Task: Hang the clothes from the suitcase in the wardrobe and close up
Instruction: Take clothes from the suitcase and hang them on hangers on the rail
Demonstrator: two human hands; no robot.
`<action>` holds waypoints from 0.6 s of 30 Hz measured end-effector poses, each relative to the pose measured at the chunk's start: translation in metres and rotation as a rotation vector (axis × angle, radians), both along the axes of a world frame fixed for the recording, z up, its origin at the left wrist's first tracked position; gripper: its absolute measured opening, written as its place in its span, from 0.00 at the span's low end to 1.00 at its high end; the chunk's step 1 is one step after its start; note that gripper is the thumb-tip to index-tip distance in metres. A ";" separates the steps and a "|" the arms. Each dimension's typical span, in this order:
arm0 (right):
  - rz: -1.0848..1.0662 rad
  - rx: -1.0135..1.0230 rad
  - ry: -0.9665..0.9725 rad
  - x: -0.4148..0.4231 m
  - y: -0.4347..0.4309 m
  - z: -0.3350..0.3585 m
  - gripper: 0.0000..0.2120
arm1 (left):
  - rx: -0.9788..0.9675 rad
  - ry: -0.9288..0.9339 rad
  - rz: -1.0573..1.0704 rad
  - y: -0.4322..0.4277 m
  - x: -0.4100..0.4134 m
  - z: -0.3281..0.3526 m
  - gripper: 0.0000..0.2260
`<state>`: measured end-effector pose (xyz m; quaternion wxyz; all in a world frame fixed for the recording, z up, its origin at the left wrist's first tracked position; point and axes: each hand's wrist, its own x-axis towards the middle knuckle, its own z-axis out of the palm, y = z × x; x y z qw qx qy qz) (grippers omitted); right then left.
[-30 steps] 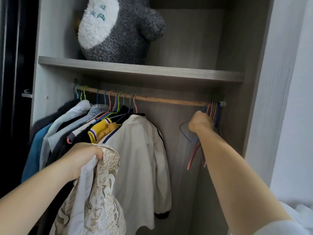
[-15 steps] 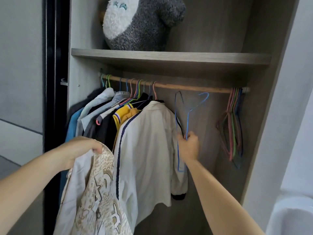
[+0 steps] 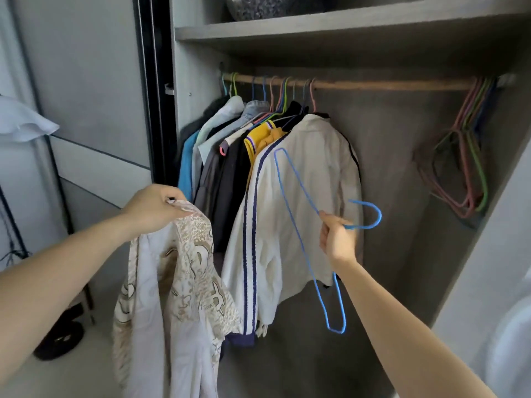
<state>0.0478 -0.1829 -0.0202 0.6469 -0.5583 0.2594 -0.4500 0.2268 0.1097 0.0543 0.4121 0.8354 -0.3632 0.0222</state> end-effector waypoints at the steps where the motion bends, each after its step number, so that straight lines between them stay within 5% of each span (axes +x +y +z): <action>1: 0.105 0.002 -0.056 -0.007 0.001 0.004 0.22 | -0.009 -0.043 -0.007 0.000 -0.002 0.001 0.02; 5: 0.648 0.214 0.076 -0.018 0.029 0.021 0.23 | -0.066 0.047 -0.004 0.028 -0.002 0.002 0.04; 8: 0.848 0.070 0.366 -0.014 0.050 0.010 0.20 | -0.096 0.113 0.002 0.047 0.002 -0.001 0.11; 12: 0.874 -0.169 0.581 0.008 0.083 -0.005 0.22 | -0.062 0.167 0.042 0.061 0.002 -0.007 0.02; 16: 0.873 -0.323 0.535 0.036 0.134 -0.004 0.24 | -0.169 0.209 0.115 0.067 -0.009 -0.015 0.15; 18: 0.835 -0.516 0.590 0.053 0.164 -0.008 0.24 | -0.243 0.226 0.169 0.066 -0.019 -0.018 0.14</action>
